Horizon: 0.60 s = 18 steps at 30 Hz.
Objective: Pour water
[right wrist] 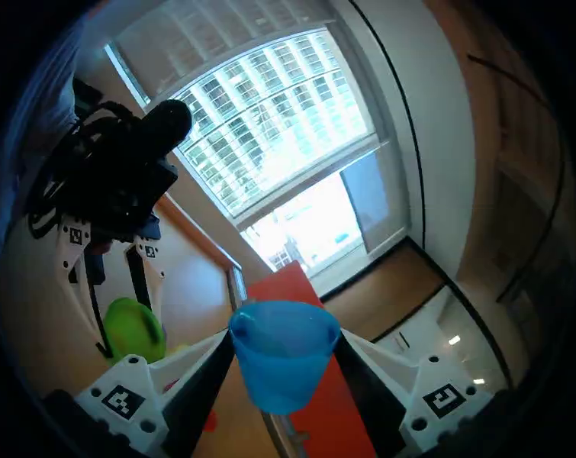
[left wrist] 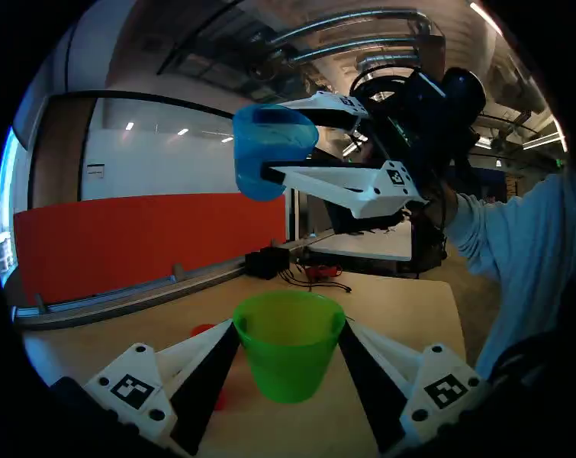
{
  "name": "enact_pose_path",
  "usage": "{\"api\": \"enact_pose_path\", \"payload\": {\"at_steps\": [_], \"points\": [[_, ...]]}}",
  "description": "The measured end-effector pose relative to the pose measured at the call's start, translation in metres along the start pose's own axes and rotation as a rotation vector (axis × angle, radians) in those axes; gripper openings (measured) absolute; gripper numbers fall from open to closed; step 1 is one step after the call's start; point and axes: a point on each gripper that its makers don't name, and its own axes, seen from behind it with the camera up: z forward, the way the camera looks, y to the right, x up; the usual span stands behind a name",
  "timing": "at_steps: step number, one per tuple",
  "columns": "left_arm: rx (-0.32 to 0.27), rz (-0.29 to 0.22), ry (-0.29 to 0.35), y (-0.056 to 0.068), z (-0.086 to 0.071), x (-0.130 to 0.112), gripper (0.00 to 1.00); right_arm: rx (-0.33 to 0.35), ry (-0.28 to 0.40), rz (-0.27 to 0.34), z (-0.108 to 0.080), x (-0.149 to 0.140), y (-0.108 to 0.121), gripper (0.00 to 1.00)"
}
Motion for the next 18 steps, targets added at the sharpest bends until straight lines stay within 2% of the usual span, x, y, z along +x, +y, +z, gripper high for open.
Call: {"api": "enact_pose_path", "payload": {"at_steps": [18], "points": [[-0.006, 0.003, -0.002, 0.002, 0.001, 0.001, 0.87, -0.027, -0.008, -0.101, 0.009, 0.000, 0.013, 0.91]]}}
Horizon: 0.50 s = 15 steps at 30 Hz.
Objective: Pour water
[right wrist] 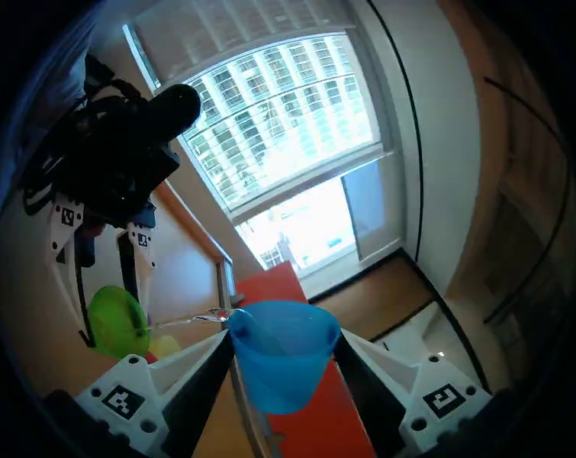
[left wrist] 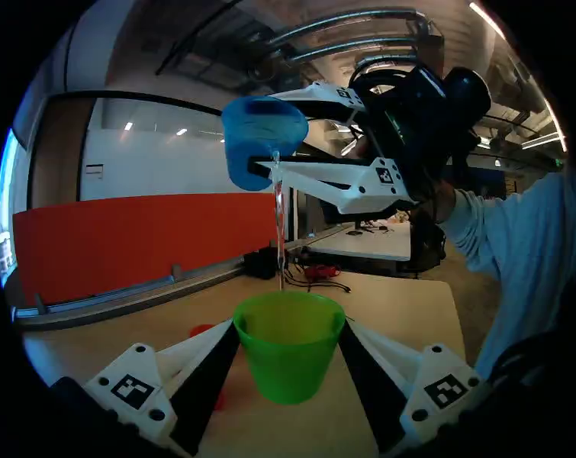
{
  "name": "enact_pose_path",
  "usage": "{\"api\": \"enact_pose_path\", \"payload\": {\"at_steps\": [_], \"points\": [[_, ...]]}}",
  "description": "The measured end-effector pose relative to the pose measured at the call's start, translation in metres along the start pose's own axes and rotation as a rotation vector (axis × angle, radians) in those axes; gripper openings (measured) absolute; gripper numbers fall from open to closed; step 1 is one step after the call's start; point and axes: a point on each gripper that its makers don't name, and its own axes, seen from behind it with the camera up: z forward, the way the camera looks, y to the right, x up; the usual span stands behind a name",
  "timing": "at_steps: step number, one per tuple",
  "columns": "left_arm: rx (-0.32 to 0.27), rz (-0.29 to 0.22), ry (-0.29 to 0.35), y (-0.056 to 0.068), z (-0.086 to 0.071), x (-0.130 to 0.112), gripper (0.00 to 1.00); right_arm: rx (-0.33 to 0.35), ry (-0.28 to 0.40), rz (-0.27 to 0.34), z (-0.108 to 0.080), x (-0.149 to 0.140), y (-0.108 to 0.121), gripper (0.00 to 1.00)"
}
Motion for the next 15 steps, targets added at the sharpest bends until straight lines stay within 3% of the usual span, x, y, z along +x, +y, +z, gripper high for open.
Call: {"api": "enact_pose_path", "payload": {"at_steps": [15], "points": [[-0.001, 0.006, -0.004, -0.0002, 0.0019, 0.0001, 0.87, -0.011, 0.004, -0.085, 0.0003, 0.0018, 0.0068, 0.91]]}}
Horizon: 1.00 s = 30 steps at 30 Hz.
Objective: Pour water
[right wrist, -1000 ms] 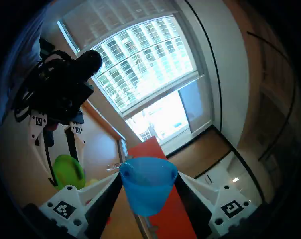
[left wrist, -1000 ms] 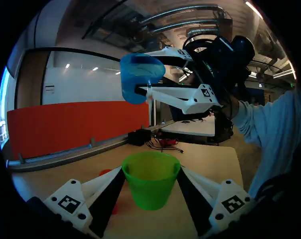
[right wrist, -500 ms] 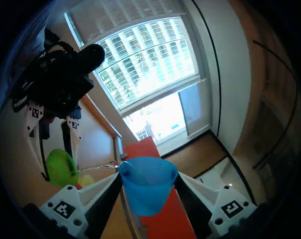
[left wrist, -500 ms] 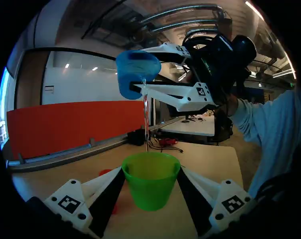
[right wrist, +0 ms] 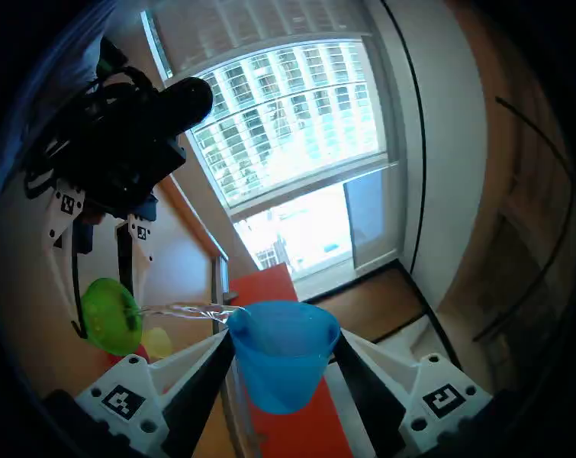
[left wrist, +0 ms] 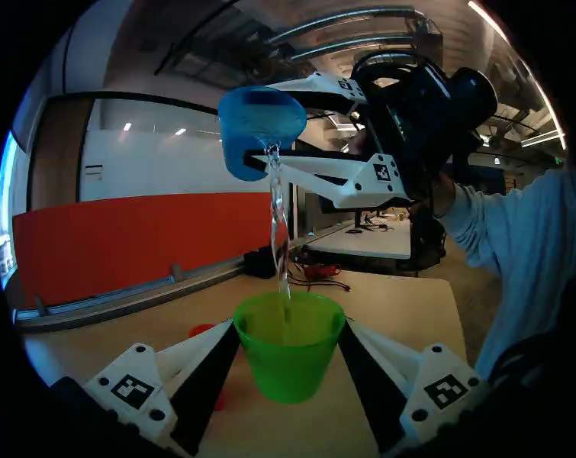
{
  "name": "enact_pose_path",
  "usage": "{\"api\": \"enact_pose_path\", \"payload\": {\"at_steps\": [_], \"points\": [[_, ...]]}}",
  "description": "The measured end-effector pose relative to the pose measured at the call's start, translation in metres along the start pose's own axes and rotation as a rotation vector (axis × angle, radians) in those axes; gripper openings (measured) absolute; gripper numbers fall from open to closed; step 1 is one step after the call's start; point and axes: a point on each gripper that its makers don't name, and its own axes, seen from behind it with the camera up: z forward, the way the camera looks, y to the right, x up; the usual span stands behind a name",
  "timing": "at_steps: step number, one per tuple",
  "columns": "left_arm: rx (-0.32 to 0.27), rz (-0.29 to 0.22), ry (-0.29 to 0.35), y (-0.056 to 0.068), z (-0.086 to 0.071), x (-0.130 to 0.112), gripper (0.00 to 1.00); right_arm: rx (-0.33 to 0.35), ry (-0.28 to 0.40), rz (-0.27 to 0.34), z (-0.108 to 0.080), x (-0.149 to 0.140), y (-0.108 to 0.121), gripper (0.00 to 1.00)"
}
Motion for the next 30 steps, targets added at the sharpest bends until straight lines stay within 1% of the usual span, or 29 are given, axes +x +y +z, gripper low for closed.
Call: {"api": "enact_pose_path", "payload": {"at_steps": [12, 30], "points": [[-0.001, 0.002, -0.003, -0.001, -0.001, -0.002, 0.87, -0.004, 0.001, -0.065, 0.003, 0.003, 0.003, 0.91], [0.001, 0.010, 0.001, 0.000, -0.003, 0.000, 0.87, -0.024, -0.001, -0.155, 0.004, 0.010, 0.014, 0.91]]}}
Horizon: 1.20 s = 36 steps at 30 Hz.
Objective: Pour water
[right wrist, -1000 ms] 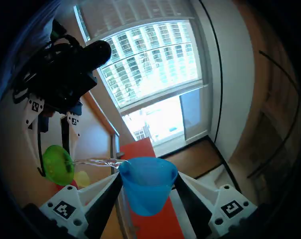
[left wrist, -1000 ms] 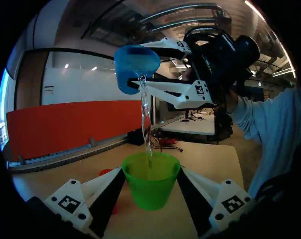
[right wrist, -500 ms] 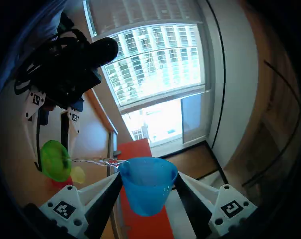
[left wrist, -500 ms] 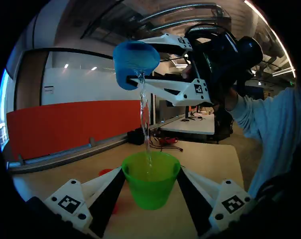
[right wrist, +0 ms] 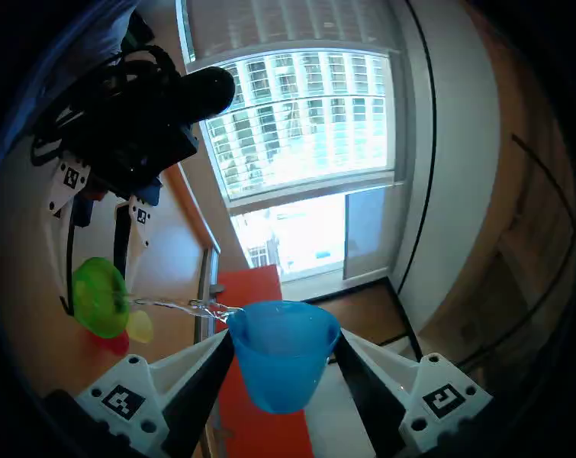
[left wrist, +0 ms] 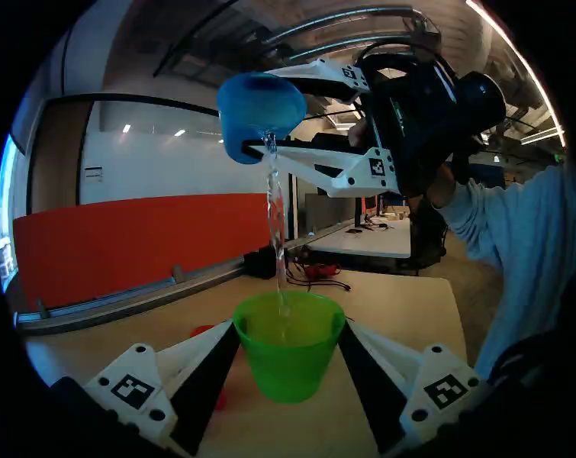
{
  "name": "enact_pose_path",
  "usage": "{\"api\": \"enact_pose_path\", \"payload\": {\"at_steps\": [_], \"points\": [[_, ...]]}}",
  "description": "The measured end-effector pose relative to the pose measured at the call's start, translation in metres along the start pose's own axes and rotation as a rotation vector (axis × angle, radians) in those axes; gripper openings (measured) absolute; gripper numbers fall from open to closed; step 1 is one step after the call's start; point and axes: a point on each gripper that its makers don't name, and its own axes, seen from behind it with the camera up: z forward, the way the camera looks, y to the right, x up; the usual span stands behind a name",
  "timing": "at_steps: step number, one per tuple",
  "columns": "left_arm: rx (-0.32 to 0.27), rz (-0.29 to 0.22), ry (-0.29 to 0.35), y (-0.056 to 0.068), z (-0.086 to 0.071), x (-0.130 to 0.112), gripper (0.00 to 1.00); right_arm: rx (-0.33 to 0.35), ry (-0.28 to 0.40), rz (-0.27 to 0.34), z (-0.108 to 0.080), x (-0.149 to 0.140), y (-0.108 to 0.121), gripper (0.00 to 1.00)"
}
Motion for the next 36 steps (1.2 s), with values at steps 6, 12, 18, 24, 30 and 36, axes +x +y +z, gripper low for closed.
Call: {"api": "enact_pose_path", "payload": {"at_steps": [6, 12, 18, 24, 30, 36], "points": [[-0.001, -0.002, 0.002, 0.000, -0.001, 0.000, 0.87, -0.008, 0.001, -0.029, 0.001, 0.002, 0.005, 0.91], [0.000, -0.001, 0.002, 0.000, -0.001, 0.000, 0.87, -0.009, 0.001, -0.062, 0.003, 0.005, 0.006, 0.91], [-0.001, -0.002, 0.002, 0.000, -0.002, 0.000, 0.87, -0.011, 0.002, -0.097, 0.006, 0.009, 0.008, 0.90], [-0.001, -0.002, 0.002, 0.000, -0.002, 0.001, 0.87, -0.013, 0.002, -0.134, 0.008, 0.011, 0.011, 0.91], [0.002, -0.006, 0.004, -0.002, -0.002, 0.001, 0.87, -0.017, -0.001, -0.177, 0.010, 0.012, 0.013, 0.91], [0.002, -0.009, 0.004, -0.002, -0.002, 0.002, 0.87, -0.017, 0.000, -0.221, 0.011, 0.014, 0.014, 0.91]]}}
